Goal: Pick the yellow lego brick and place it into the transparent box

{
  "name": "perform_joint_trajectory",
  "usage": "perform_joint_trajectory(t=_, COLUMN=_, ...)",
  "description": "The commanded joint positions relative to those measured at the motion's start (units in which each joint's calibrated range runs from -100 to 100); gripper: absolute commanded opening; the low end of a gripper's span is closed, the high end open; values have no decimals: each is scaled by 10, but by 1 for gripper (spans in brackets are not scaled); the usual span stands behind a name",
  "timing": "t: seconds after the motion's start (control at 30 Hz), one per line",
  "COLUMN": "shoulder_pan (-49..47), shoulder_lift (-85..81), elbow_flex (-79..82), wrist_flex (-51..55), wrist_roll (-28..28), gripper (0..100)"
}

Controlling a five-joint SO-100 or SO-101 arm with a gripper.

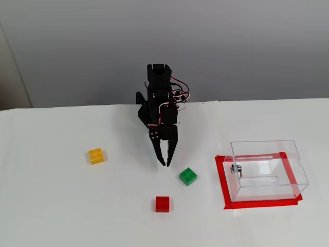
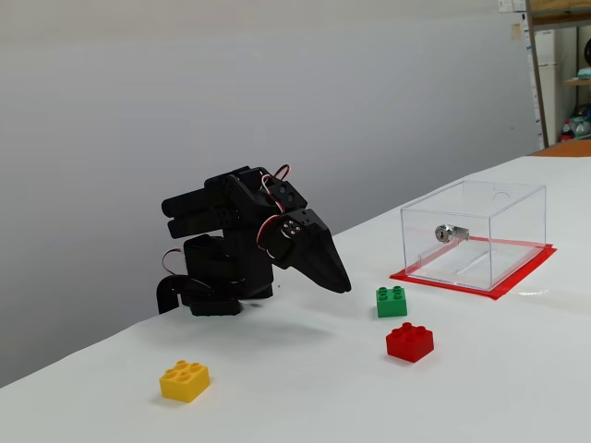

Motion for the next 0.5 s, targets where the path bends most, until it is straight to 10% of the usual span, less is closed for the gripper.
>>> perform_joint_trajectory(t=0.0, shoulder_pan=5, shoulder_lift=-7, elbow_flex=6, wrist_flex=-6, wrist_roll=3, gripper=2)
perform_joint_trajectory(t=0.47, shoulder_pan=-18, shoulder_lift=-7, elbow_flex=-78, wrist_flex=-2, wrist_roll=-1, gripper=2)
